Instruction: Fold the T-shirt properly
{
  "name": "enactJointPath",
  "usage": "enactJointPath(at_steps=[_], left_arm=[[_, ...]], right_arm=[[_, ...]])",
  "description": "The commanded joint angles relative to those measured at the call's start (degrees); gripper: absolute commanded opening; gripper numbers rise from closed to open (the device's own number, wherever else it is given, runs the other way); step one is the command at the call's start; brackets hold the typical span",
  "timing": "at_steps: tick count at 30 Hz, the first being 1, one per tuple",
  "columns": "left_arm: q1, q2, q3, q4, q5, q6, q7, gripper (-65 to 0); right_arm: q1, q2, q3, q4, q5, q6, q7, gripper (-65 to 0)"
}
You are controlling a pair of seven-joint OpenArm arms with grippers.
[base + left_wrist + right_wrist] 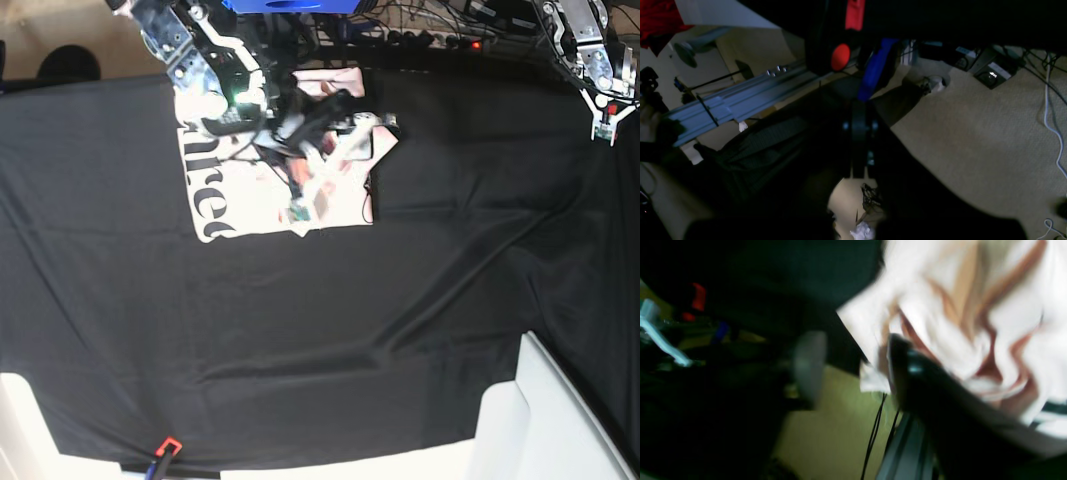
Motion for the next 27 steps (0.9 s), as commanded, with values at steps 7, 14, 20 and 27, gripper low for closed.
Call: enactJointPath(at_steps=[7, 14, 20, 27], left_arm=[[0.1, -0.9, -0.4, 0.7, 0.9, 0.4, 0.0, -65.0], [0.1, -0.7, -0.4, 0.9, 0.9, 0.4, 0.0, -65.0], [0.1, -0.7, -0.4, 0.8, 0.9, 0.4, 0.0, -65.0], [0.1, -0.8, -0.4, 0.8, 0.9, 0.4, 0.0, -65.0]], right_arm=[[0.1, 3.6, 5.4, 0.9, -0.4, -0.2, 2.3, -25.8], [1.9, 4.2, 7.0, 0.5, -0.3, -0.1, 2.5, -25.8], [4.3, 3.9, 6.8, -2.2, -0.3, 0.0, 2.5, -25.8], [5.7, 4.0, 6.8, -5.5, -0.4, 0.0, 2.5, -26.1]])
